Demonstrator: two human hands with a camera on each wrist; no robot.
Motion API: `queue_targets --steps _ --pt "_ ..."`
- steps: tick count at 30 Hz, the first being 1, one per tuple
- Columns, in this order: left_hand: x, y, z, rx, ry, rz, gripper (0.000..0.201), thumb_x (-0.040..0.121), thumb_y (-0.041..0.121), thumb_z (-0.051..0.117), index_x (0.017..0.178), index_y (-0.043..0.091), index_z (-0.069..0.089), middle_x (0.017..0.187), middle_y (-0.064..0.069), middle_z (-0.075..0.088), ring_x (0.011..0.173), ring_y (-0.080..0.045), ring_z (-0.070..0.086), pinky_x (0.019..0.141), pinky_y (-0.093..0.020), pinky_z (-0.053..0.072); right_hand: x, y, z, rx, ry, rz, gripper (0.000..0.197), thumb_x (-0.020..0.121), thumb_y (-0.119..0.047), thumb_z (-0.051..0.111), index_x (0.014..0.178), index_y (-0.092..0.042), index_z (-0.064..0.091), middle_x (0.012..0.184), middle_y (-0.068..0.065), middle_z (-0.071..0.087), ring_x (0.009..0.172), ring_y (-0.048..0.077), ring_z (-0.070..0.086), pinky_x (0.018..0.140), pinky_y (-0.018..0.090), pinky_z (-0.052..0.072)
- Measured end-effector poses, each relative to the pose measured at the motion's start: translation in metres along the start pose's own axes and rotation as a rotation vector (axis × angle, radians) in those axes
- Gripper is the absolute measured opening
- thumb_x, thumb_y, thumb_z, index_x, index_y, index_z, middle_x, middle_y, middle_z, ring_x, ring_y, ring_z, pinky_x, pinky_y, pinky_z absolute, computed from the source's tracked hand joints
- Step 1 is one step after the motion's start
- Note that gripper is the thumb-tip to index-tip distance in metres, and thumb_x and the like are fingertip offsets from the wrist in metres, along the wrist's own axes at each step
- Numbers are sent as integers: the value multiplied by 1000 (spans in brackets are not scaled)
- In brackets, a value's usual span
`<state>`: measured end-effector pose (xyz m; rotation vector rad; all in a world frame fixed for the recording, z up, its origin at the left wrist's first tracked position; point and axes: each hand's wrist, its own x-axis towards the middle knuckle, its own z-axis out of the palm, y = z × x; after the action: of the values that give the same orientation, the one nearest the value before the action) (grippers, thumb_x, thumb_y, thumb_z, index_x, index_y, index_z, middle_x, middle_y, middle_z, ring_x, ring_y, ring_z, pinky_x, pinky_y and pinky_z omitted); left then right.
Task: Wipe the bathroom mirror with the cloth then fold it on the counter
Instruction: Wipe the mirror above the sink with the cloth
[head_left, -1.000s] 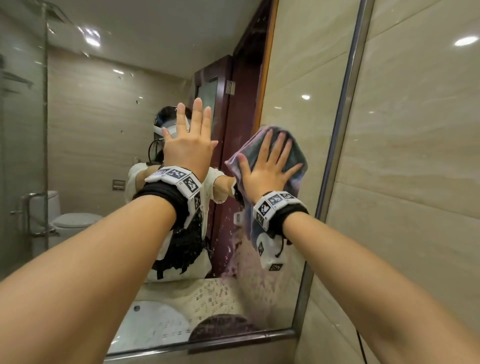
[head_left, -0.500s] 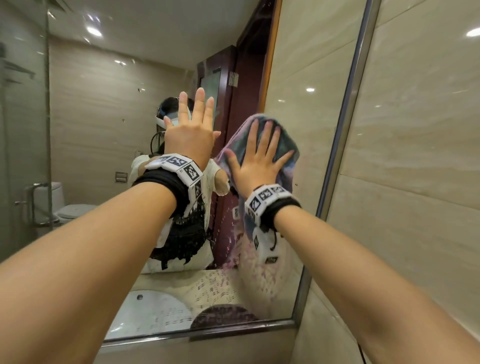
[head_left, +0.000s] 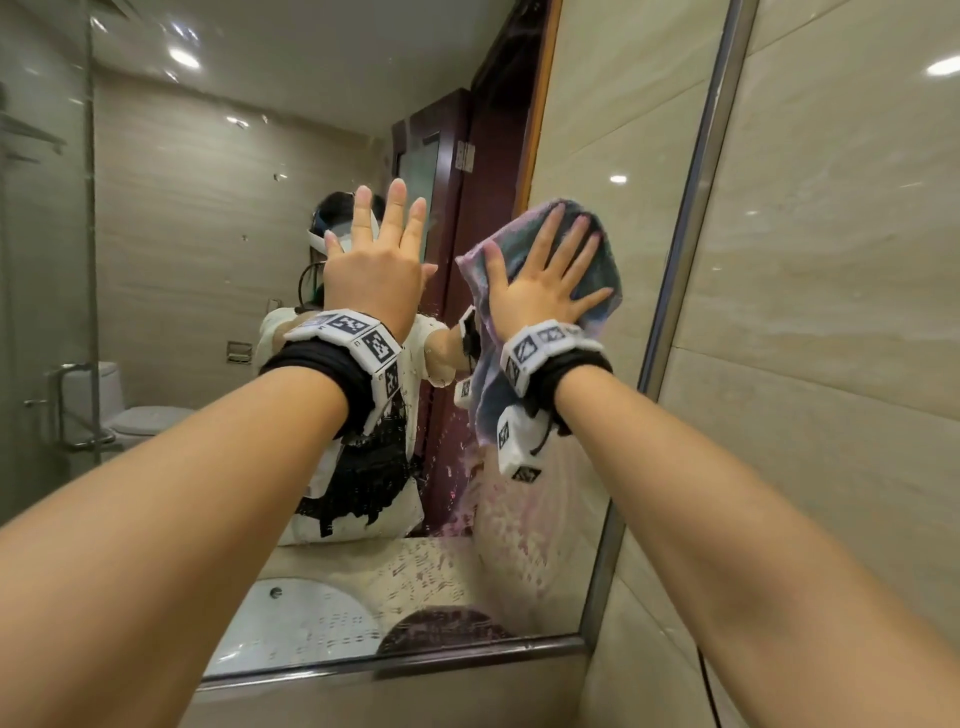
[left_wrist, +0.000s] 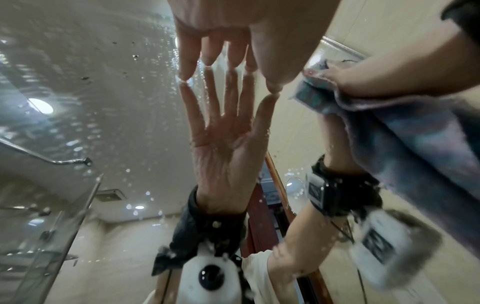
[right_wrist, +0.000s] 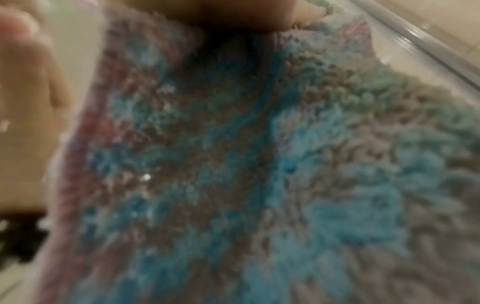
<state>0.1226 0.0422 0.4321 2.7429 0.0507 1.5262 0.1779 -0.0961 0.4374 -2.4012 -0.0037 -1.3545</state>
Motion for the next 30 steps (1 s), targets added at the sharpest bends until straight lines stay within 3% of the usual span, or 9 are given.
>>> queue_targets --steps 7,11,16,21,26,30 --pt "-12 3 15 -38 58 6 60 99 38 38 150 17 16 158 -8 8 143 -38 8 108 -62 21 -78 44 32 -62 -101 -36 88 81 -70 14 147 -18 -13 157 11 -11 144 29 -10 108 67 2" --pt "-19 5 20 -38 54 20 61 98 40 39 150 15 17 158 -9 8 143 -40 9 106 -63 21 -58 47 25 -57 -101 -1 90 84 -70 23 147 -18 -14 156 9 -14 144 28 -13 108 65 -2" --pt "-20 3 24 -37 74 42 61 98 39 40 149 13 19 157 -12 10 141 -43 11 105 -65 23 -3 48 3 31 -36 133 87 87 -68 29 149 -20 -9 157 7 -11 144 27 -11 108 66 2" --pt "-18 2 27 -37 76 40 62 98 41 37 149 14 17 157 -12 8 141 -43 9 104 -66 22 -31 62 18 -10 -6 192 84 88 -66 26 149 -18 -5 158 9 -6 145 28 -6 109 66 10" --pt "-19 3 29 -49 86 45 61 98 40 38 149 13 18 157 -13 9 141 -44 10 104 -67 21 -88 83 33 -181 -190 10 88 88 -67 20 146 -11 -16 156 16 -12 144 33 -9 112 61 7" --pt "-20 3 28 -45 89 45 61 98 38 40 149 12 19 157 -14 11 141 -45 11 103 -68 22 -43 69 10 -177 -154 -68 90 88 -68 24 146 -14 -16 156 13 -14 144 31 -11 111 60 1"
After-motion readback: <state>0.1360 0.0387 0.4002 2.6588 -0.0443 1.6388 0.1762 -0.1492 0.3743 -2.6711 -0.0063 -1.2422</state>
